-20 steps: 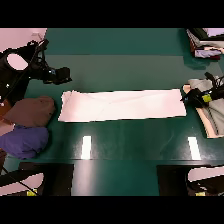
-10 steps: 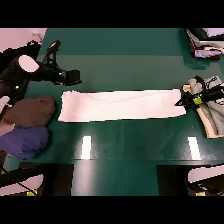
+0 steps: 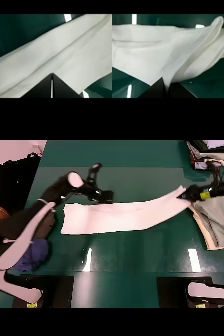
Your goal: Fold the shirts.
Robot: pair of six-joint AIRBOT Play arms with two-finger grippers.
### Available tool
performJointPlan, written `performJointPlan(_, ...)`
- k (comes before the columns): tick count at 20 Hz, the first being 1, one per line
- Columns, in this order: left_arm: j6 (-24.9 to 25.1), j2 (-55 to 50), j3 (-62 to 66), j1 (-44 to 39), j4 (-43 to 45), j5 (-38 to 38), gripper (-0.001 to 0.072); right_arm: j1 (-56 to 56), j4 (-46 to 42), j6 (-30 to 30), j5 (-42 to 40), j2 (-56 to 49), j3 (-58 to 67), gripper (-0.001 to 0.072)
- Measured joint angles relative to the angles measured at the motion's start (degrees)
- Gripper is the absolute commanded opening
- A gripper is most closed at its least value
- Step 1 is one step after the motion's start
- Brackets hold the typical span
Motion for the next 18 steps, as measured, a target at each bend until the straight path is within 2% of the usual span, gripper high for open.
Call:
performJointPlan(7, -0.22, -10.1, 6.49, -5.97, -1.88, -1.73, 0.0025, 12.55, 5.44, 5.25, 1.14, 2.64, 13.7, 0.0019)
performJointPlan(18, 0.07, -11.32, 7.98, -5.77, -1.81, -7.04, 0.0024, 25.7, 6.73, 6.54, -4.0, 2.67, 19.21, 0.0019)
